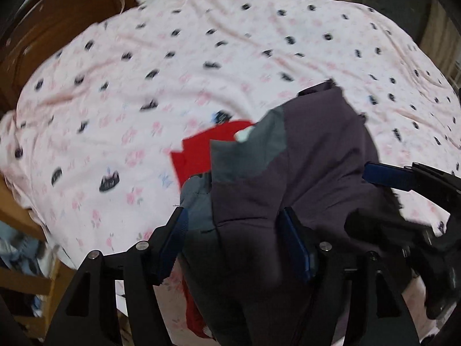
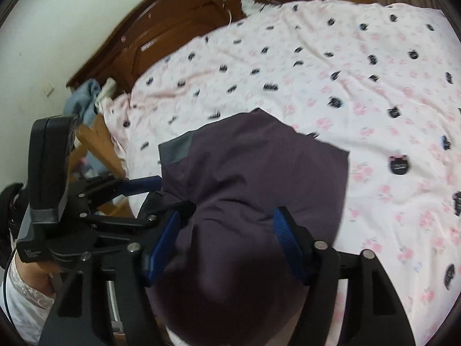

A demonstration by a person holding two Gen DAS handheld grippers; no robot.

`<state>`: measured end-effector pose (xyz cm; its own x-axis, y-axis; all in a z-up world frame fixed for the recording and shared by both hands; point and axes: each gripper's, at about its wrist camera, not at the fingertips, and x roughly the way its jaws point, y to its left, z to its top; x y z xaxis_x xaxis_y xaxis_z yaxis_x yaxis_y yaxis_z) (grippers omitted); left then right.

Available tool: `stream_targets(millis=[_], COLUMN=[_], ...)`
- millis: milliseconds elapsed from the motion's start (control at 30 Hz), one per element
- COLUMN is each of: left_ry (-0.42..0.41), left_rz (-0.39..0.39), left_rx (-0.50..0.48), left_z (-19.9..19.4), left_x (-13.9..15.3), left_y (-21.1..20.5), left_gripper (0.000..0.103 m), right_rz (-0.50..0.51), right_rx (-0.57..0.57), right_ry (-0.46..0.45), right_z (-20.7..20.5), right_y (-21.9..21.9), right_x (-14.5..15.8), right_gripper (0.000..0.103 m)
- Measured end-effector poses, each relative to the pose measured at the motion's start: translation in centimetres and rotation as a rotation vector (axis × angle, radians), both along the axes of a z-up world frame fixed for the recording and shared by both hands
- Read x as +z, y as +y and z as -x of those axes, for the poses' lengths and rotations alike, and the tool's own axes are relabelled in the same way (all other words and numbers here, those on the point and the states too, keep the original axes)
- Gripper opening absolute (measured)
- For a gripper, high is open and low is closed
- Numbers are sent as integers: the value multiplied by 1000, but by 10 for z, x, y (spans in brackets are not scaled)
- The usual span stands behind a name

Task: Fold clothes

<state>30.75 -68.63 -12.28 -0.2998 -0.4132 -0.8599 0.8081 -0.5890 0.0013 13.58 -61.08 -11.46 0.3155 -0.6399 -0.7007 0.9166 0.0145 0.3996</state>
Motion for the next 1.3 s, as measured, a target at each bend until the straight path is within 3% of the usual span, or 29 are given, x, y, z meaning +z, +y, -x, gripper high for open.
stream_targets(millis=[67, 167, 267, 433, 633, 833, 1100, 1200, 1267, 1300], left_ry=[13, 39, 54, 97, 153, 198, 227, 196, 167, 153], left_rz=[1, -2, 14, 34, 82, 128, 100, 159, 216, 245], left_rx=[25, 28, 25, 49, 59, 56, -3, 25, 59, 76], left_z=[-9, -15, -16, -25, -40, -46, -39, -36, -36, -36], left_x=[-12, -27, -25, 5, 47, 81, 98, 101, 103, 104], left_y=[-5, -7, -3, 6, 22, 36, 79, 110, 132, 143], left_gripper=[66, 69, 69, 69, 69, 69, 69, 69, 70, 77], right_rz=[-14, -43, -53, 32, 142, 149, 150, 186, 192, 196], right_rx=[13, 52, 74, 81, 27, -79, -111, -120, -129, -132], right_ry=[24, 42, 46, 43, 34, 15, -102, -44, 46, 89], right_z=[-12, -24, -28, -20, 9, 42, 50, 36, 22, 15], right_y=[-11, -25, -28, -3, 60, 104, 128, 146, 158, 164], right_x=[-7, -18, -21, 1, 30, 25, 18, 34, 48, 55], right_gripper=[79, 93, 94, 91, 92, 92, 92, 92, 92, 92])
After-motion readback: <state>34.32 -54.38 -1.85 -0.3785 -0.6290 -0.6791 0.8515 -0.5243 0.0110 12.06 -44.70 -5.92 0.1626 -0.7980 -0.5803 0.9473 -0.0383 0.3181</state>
